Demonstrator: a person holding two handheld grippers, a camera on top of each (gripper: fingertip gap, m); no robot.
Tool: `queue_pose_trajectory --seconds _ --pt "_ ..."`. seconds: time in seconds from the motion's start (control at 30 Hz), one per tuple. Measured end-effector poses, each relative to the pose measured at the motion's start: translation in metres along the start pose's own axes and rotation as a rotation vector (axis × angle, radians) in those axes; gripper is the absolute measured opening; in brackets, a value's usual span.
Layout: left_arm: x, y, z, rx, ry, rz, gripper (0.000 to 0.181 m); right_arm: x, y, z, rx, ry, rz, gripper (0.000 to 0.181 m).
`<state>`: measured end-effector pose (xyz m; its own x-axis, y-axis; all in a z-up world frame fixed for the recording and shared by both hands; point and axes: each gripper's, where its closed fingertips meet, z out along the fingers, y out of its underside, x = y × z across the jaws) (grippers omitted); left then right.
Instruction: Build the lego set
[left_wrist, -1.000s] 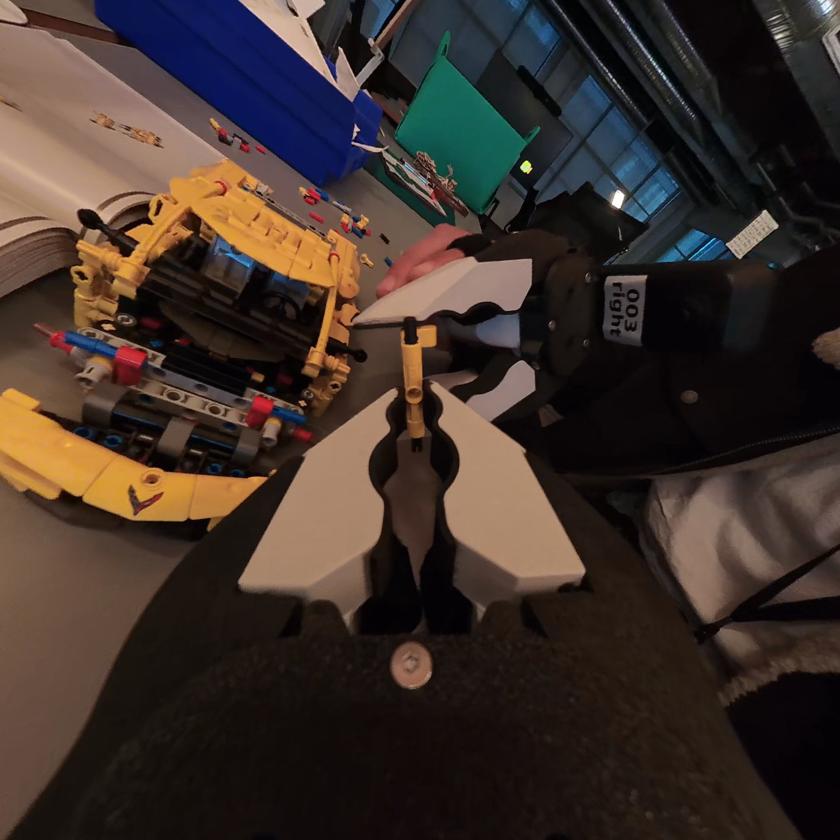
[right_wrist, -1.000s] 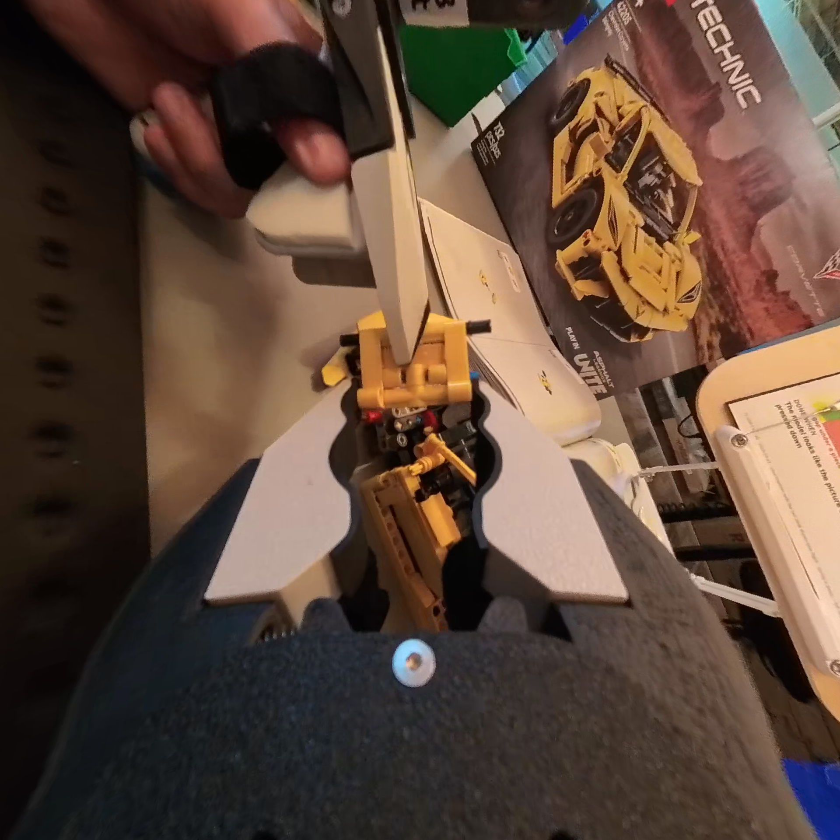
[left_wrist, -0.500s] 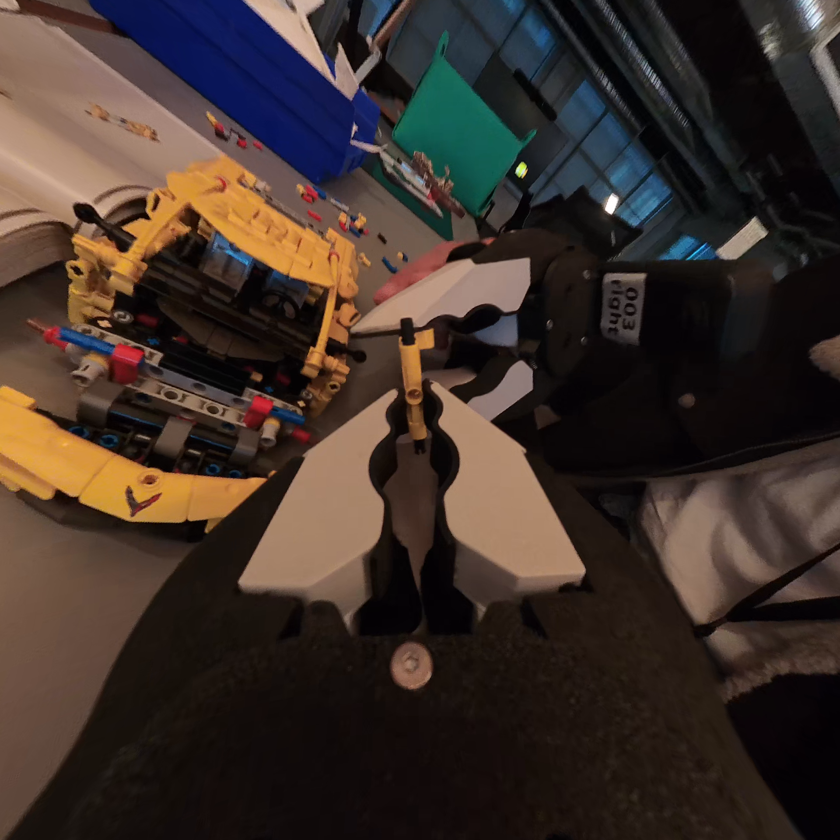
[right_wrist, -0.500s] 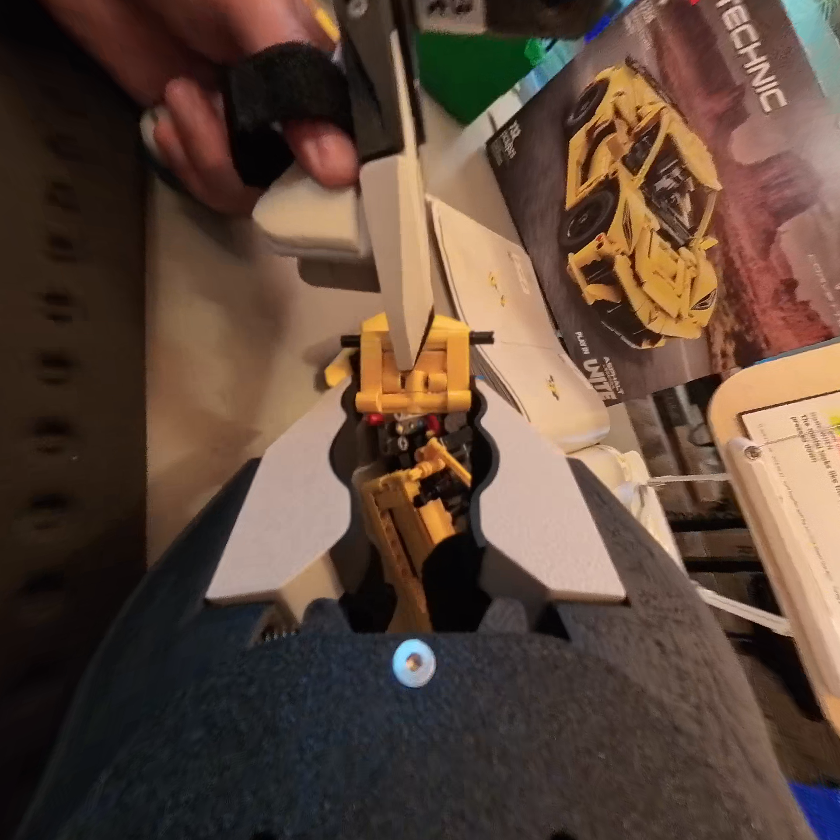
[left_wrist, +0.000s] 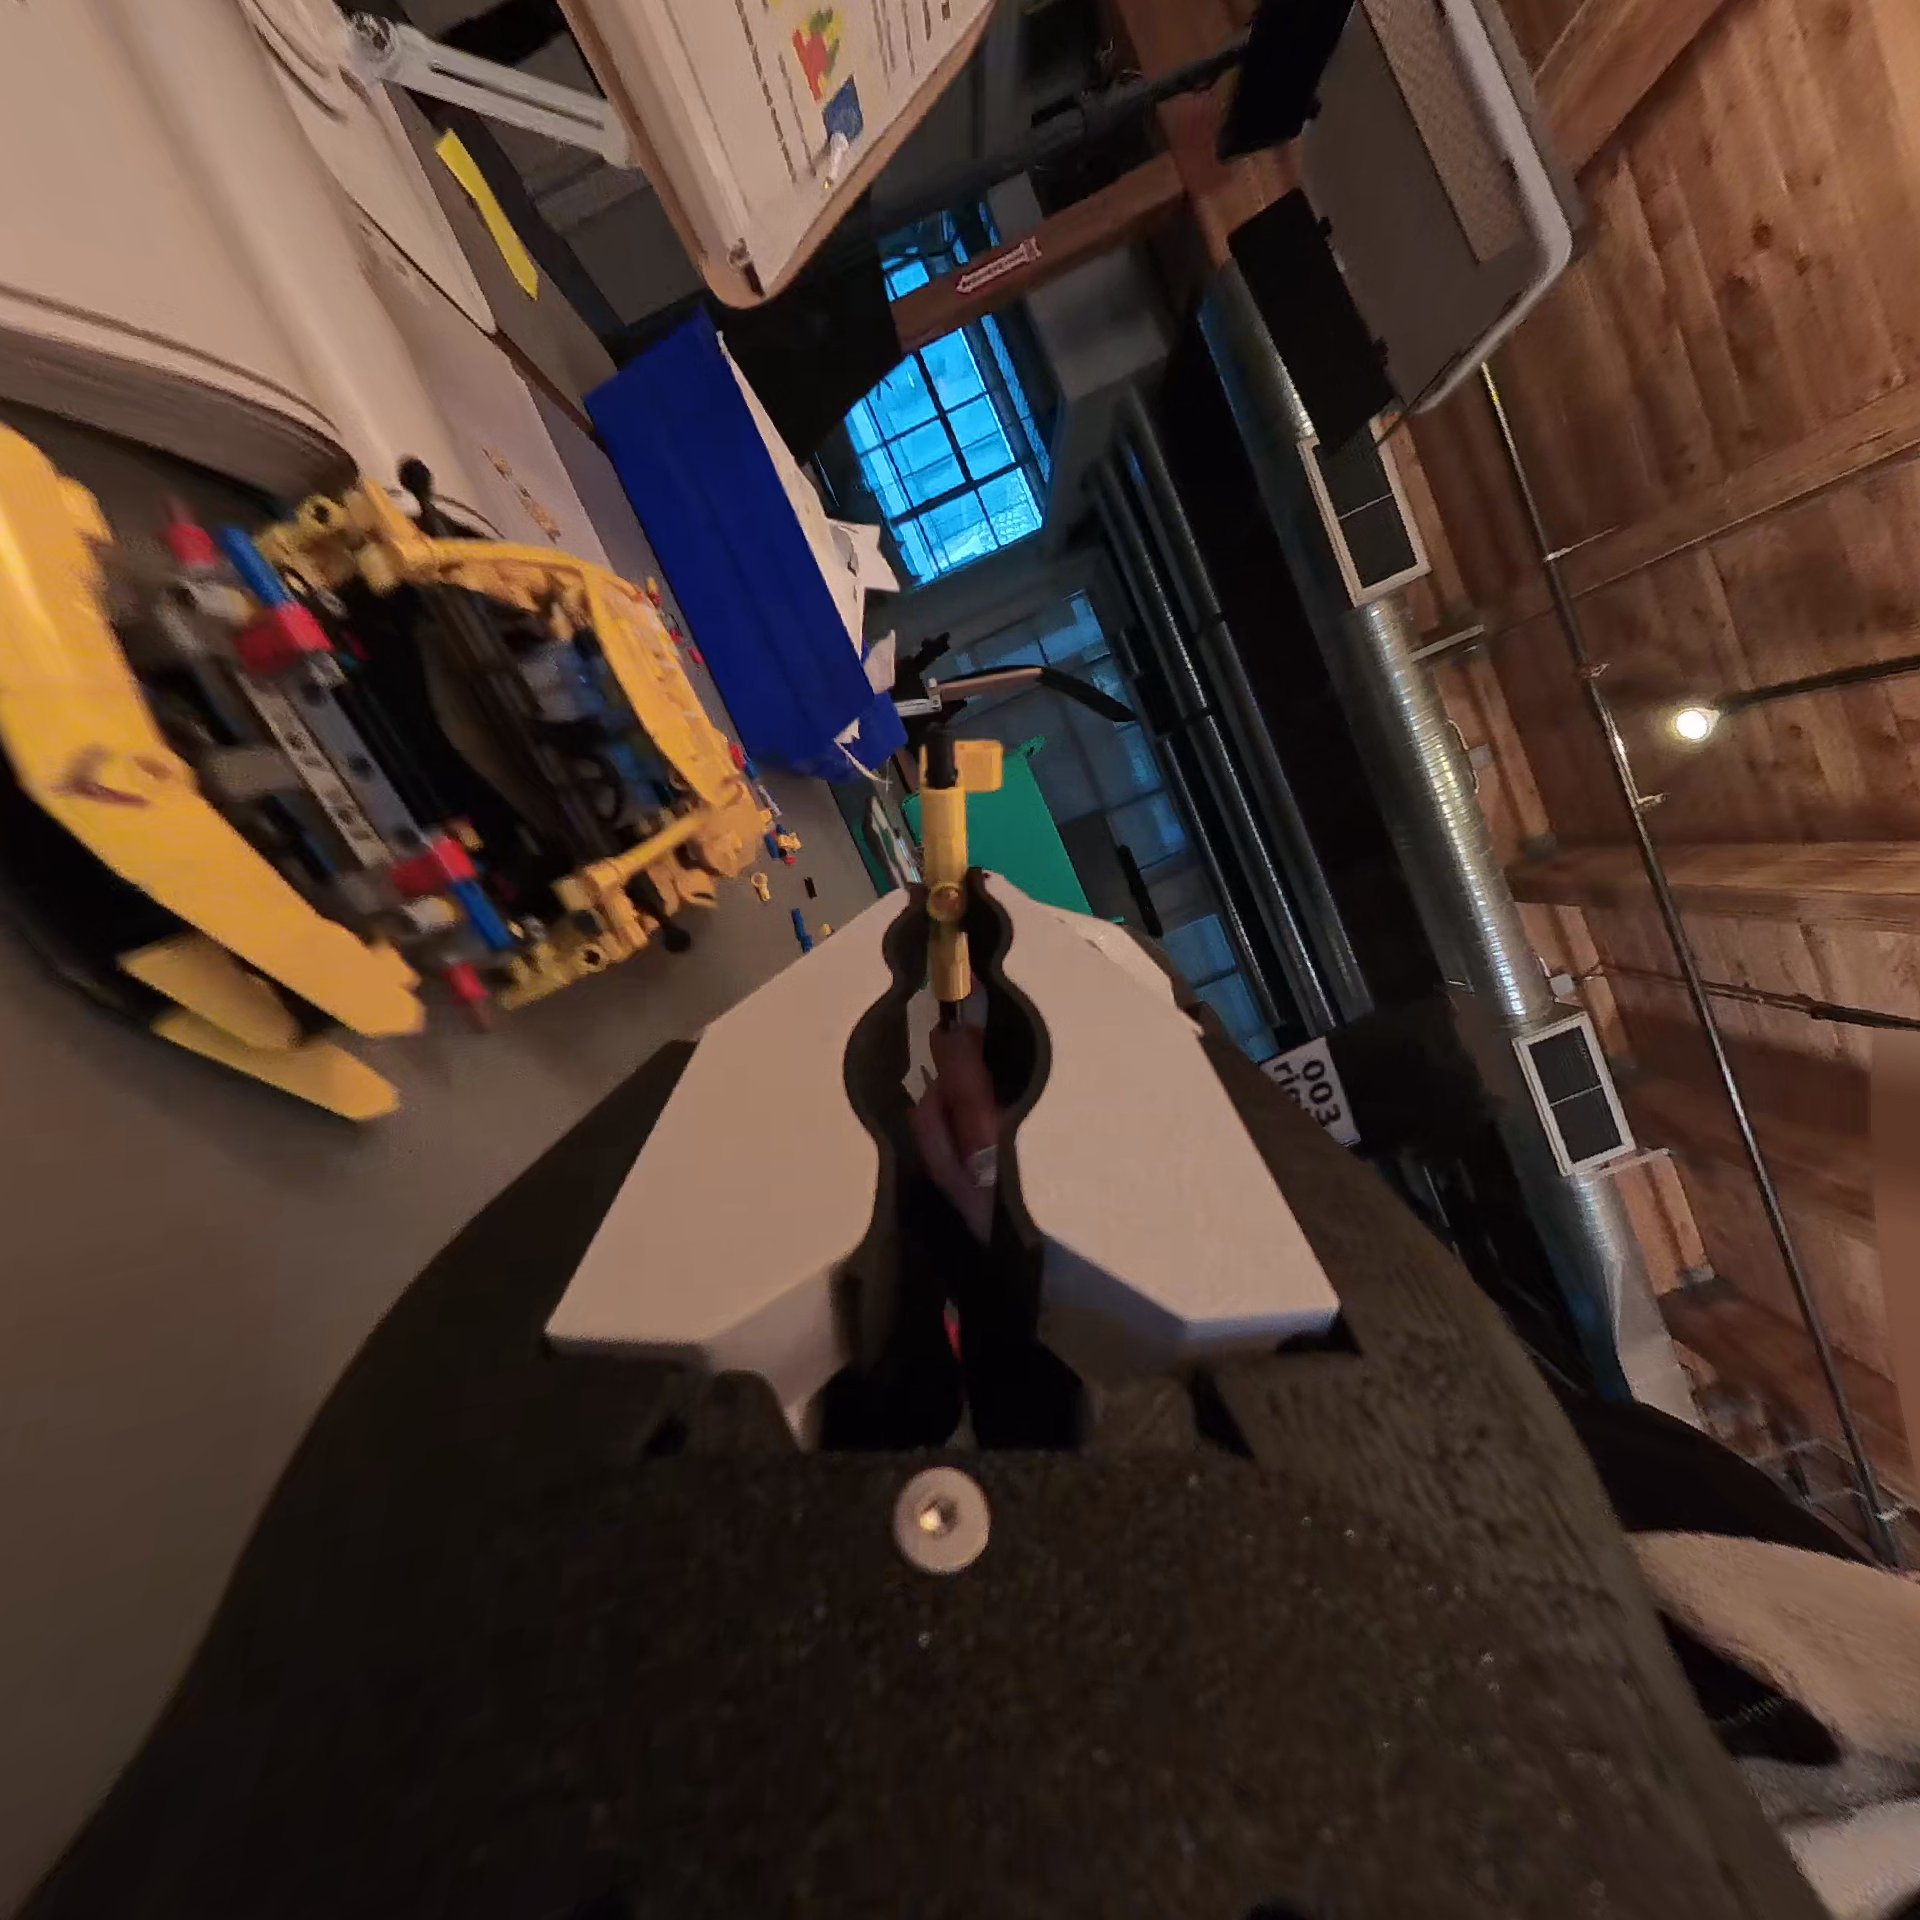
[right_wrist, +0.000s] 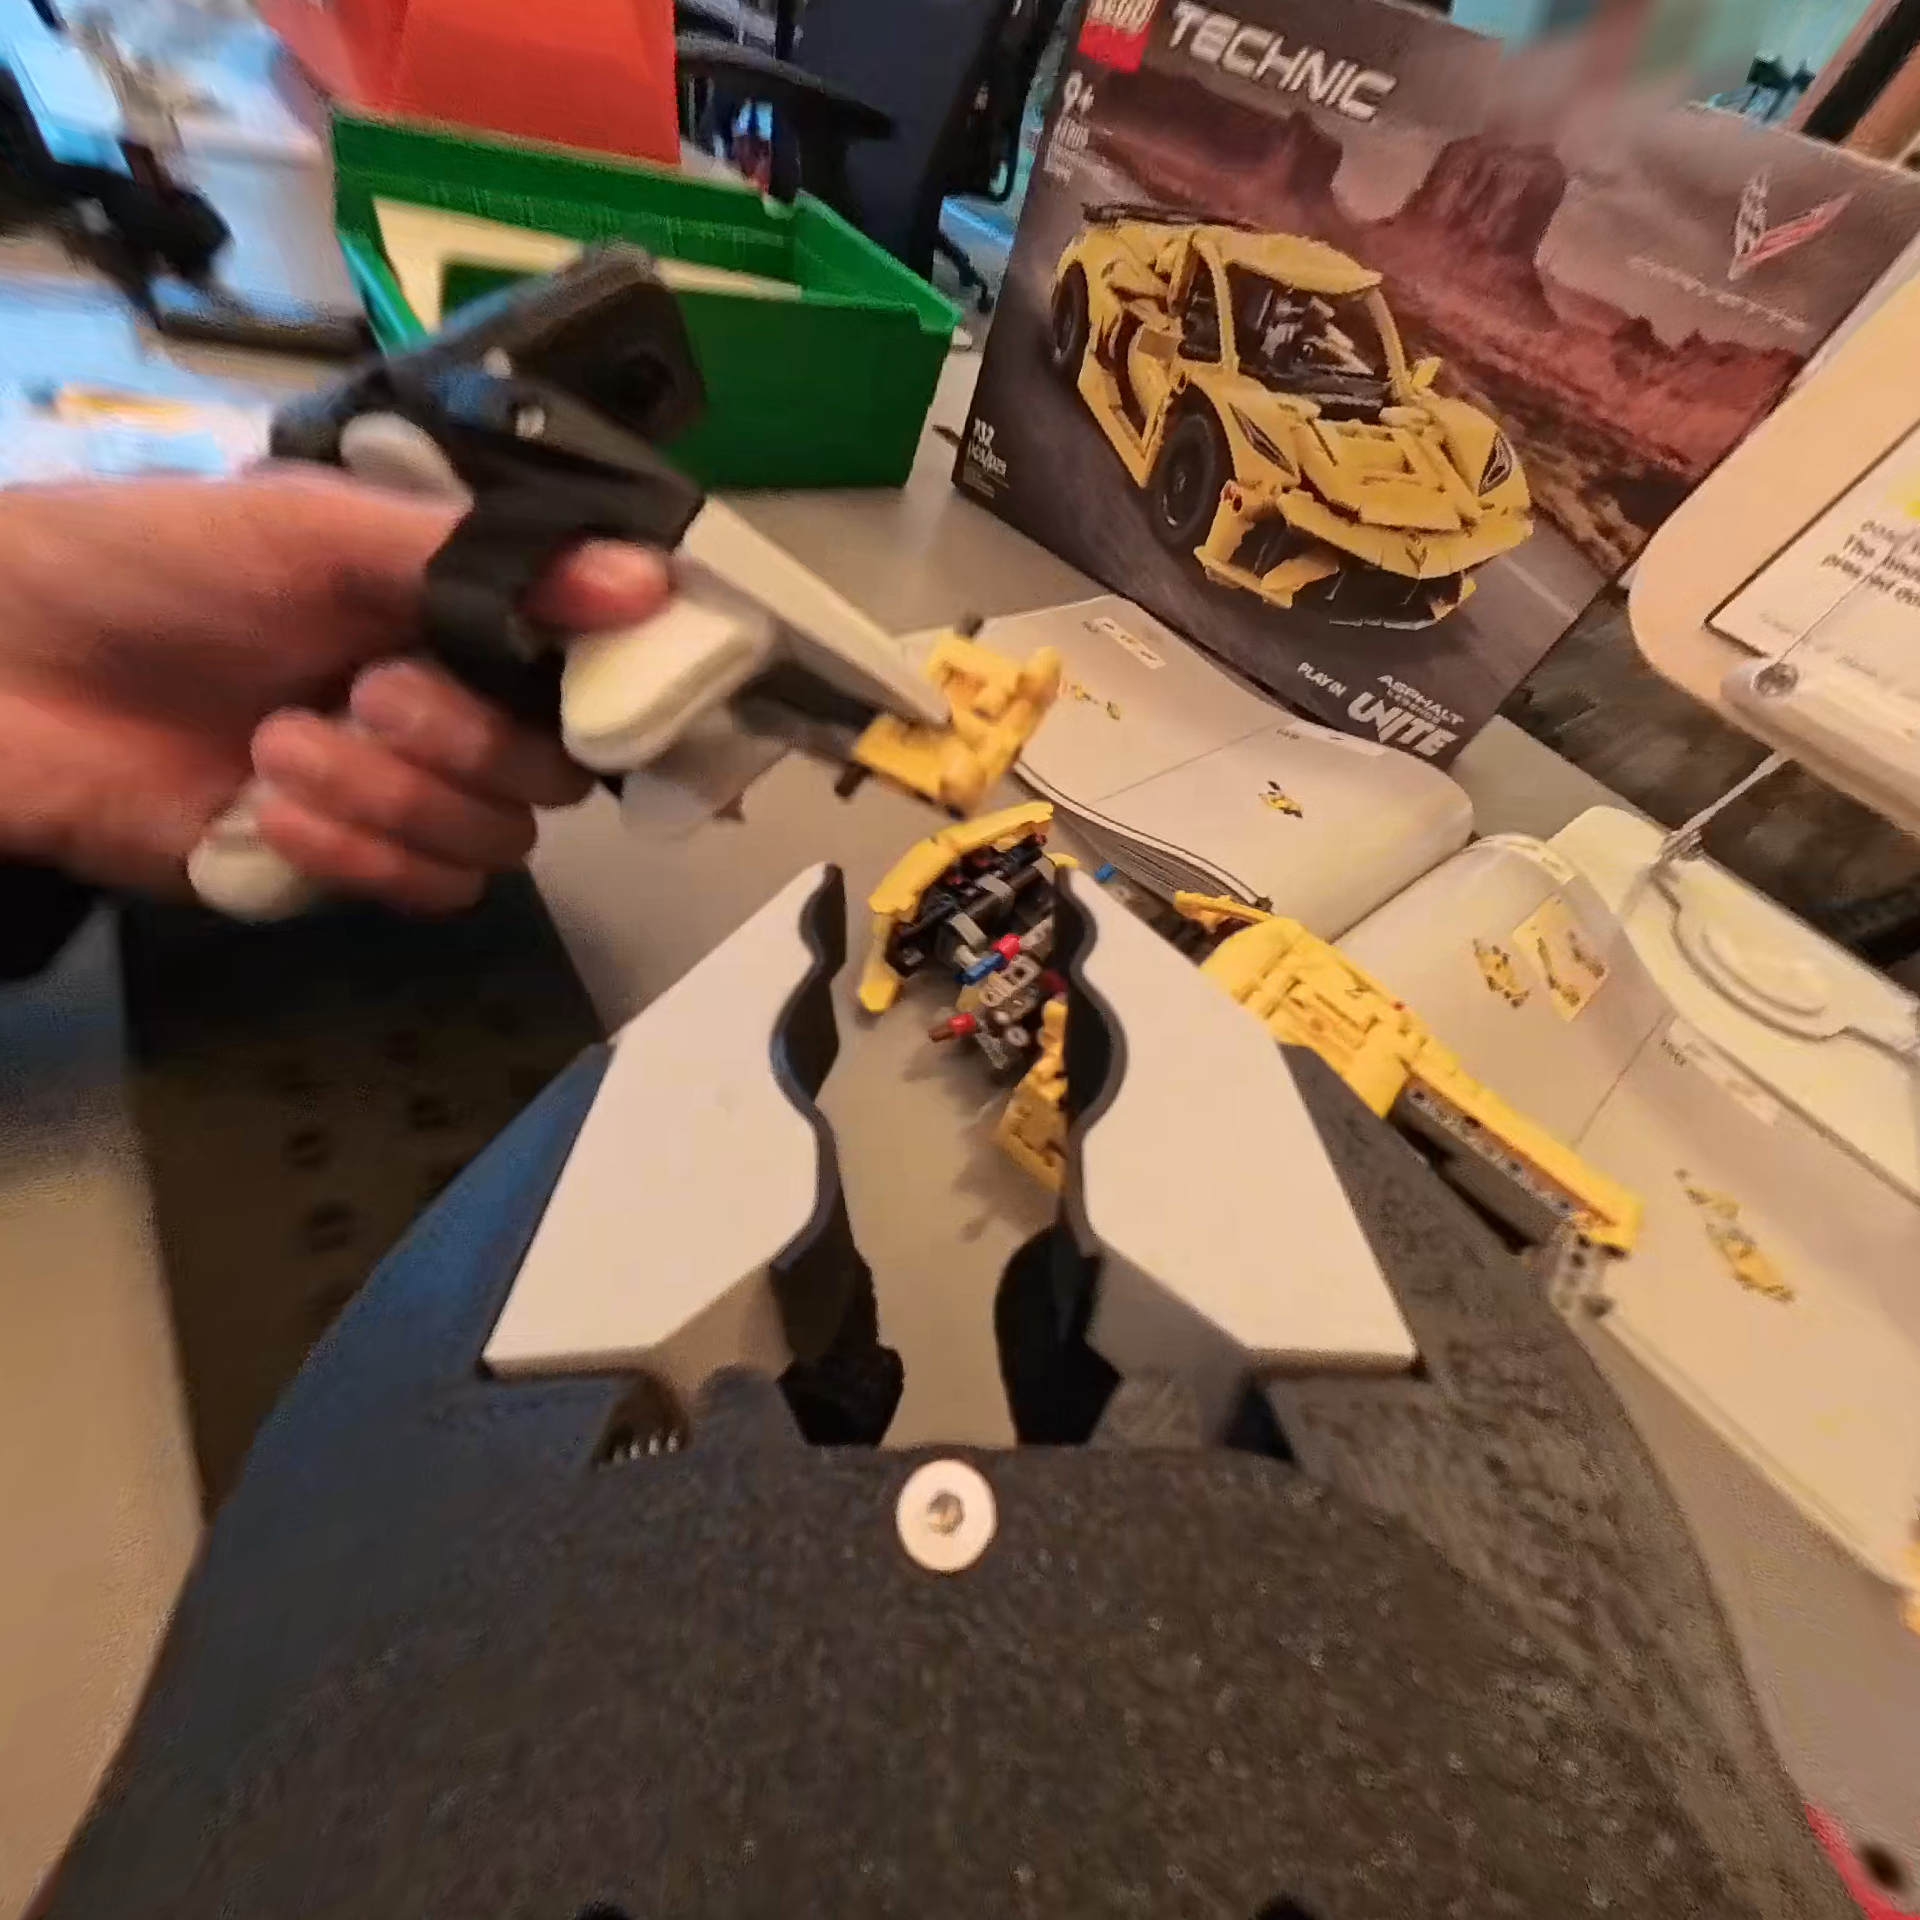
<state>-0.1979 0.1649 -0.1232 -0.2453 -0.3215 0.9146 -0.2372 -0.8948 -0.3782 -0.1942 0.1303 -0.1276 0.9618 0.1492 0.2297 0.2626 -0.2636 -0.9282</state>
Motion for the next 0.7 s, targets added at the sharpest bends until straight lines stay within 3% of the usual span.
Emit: queue_pose_trajectory --seconds 0.17,0.33,0.4,0.53,0.7 --pt "0.019 0.032 0.016 0.043 0.049 0.029 0.006 0.000 -0.005 -0.015 0.084 0.001 0.259 0.024" --pt "0.015 0.057 0.033 0.000 0.048 0.021 0.006 0.015 0.010 -0.027 0.080 0.066 0.271 0.007" --pt "0.016 0.060 0.041 -0.053 0.030 0.114 0.008 0.019 0.014 -0.032 0.059 0.098 0.236 0.005" --pt "0.016 0.036 0.038 -0.066 -0.031 0.447 0.022 0.058 0.044 -0.044 -0.051 0.191 0.242 0.005" --pt "0.001 -0.016 0.004 -0.022 -0.222 0.879 0.023 0.074 0.100 -0.061 -0.278 0.107 0.364 0.006"
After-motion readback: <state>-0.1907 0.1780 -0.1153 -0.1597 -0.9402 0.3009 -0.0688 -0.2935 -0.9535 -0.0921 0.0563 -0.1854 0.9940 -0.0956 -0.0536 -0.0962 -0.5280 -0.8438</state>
